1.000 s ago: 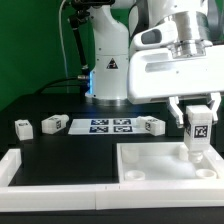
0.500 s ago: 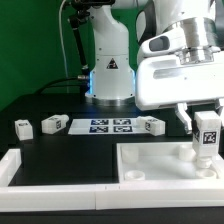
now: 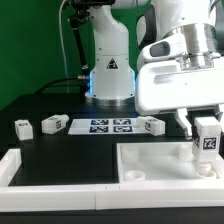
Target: Assemble square table
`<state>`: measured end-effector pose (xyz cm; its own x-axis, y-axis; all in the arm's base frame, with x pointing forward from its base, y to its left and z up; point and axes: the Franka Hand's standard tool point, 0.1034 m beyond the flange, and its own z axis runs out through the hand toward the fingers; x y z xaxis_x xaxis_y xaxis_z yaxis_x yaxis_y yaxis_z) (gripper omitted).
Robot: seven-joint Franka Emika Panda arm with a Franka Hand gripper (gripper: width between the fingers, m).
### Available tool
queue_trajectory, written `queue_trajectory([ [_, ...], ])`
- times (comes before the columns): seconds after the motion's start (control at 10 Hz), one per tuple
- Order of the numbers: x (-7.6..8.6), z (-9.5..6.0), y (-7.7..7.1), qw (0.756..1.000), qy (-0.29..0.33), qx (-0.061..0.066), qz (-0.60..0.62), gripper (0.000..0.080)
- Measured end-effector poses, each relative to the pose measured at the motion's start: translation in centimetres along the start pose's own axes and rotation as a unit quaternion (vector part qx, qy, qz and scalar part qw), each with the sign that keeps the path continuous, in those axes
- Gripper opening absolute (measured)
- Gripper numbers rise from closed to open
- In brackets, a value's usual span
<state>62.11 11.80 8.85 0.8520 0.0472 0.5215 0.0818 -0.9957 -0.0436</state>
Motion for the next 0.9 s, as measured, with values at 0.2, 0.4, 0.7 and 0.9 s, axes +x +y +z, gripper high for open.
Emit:
queue_trajectory([
  [0.2, 0.13, 0.32, -0.04, 1.000, 0.001, 0.000, 0.002, 0.0290],
  [0.4, -0.37, 0.83, 0.05, 1.000, -0.004, -0.002, 0.003, 0.0290],
  [0.7, -0.57, 0.97, -0.02, 1.000, -0.006, -0.002, -0.001, 0.0343],
  [0.9, -0.58, 0.98, -0.02, 1.000, -0.006, -0.002, -0.004, 0.0594],
])
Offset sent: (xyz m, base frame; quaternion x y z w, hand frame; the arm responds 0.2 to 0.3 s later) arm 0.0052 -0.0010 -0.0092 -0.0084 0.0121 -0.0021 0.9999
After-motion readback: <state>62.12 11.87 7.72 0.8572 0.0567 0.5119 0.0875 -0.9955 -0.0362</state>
